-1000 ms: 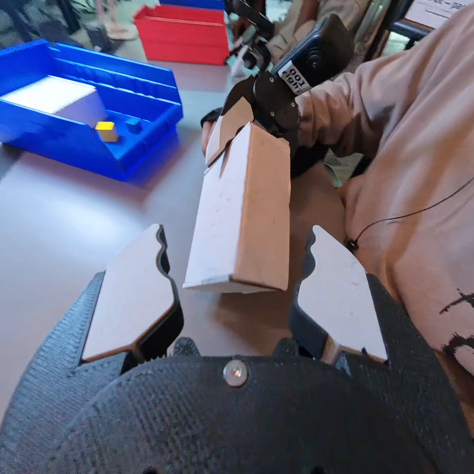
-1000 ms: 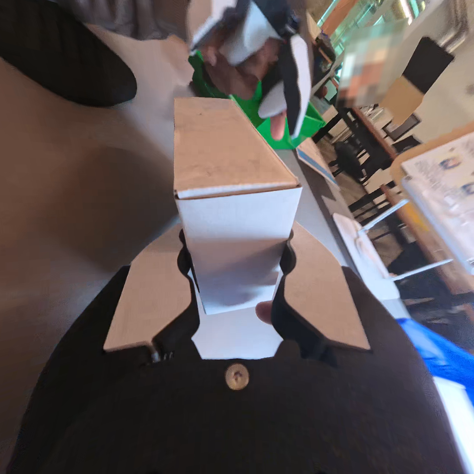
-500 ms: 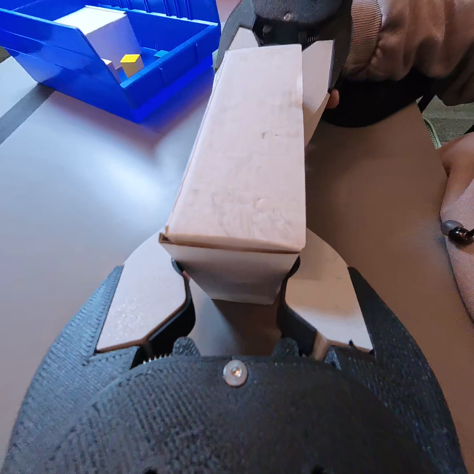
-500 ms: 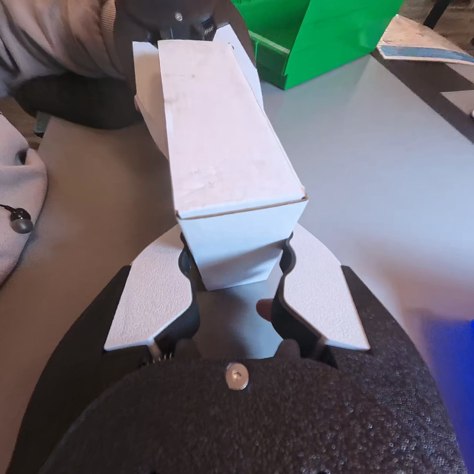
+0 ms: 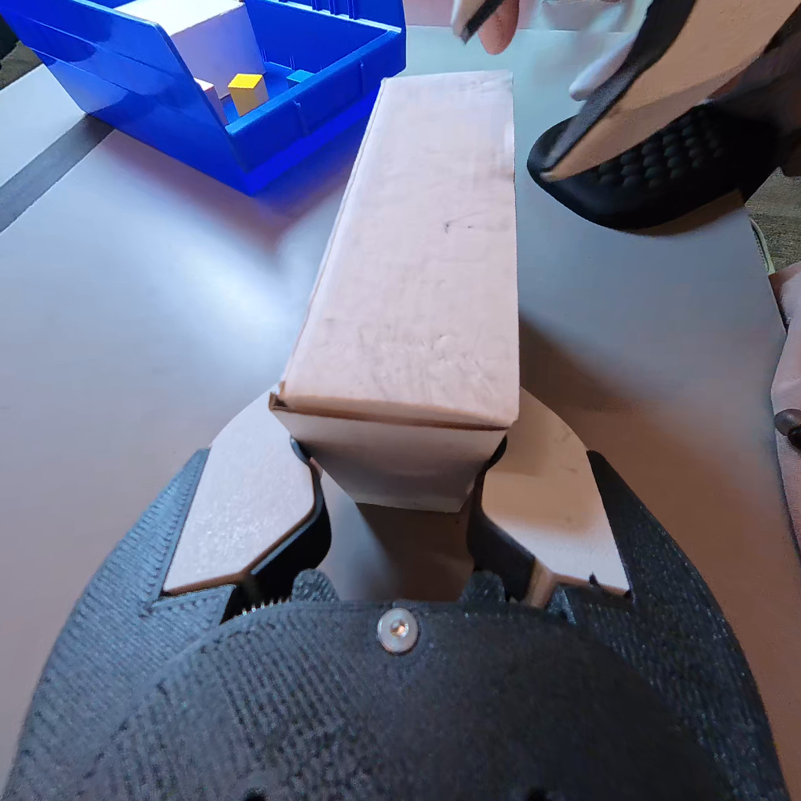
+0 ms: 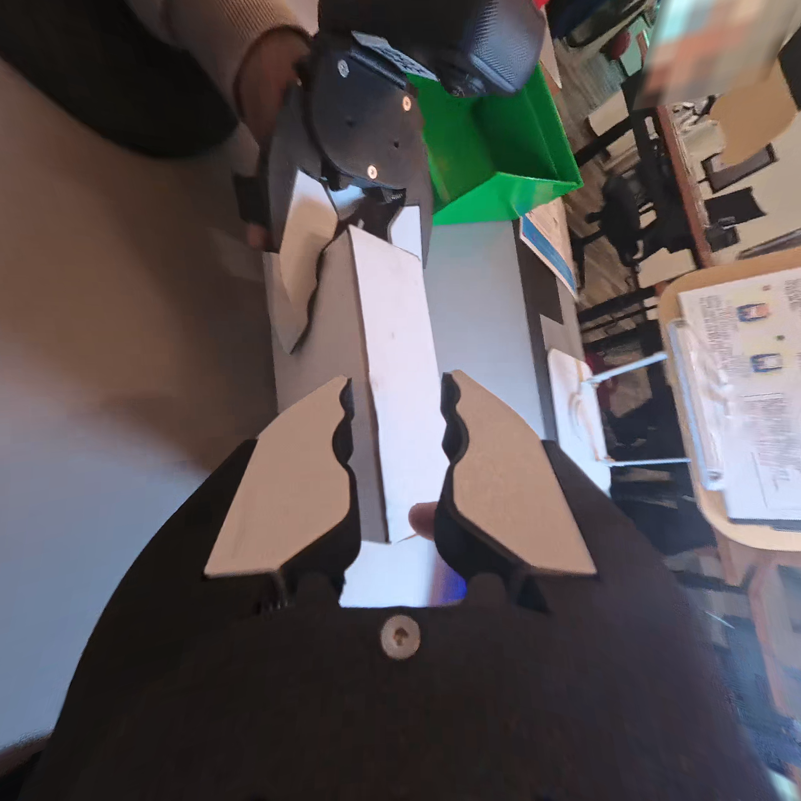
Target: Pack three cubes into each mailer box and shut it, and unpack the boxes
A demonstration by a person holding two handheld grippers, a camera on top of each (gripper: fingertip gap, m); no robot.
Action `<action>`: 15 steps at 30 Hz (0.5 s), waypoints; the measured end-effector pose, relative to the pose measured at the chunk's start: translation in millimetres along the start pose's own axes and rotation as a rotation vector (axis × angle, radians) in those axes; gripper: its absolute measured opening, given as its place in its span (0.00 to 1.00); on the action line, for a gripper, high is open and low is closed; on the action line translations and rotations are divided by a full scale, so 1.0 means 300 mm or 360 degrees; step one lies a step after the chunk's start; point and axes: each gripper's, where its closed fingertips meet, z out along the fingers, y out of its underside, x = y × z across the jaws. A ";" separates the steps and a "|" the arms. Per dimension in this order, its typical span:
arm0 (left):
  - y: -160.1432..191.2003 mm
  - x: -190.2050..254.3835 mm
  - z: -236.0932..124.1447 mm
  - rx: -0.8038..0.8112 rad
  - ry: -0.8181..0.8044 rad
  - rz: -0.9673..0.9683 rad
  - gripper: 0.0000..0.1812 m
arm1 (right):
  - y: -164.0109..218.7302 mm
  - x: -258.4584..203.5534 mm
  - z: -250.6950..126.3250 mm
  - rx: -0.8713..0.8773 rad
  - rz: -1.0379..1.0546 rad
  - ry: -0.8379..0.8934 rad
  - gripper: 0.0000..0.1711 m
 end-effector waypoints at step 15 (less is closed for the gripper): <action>0.004 -0.011 -0.001 -0.0047 -0.0003 -0.0097 0.43 | 0.010 0.025 0.031 -0.0291 -0.0360 0.0197 0.18</action>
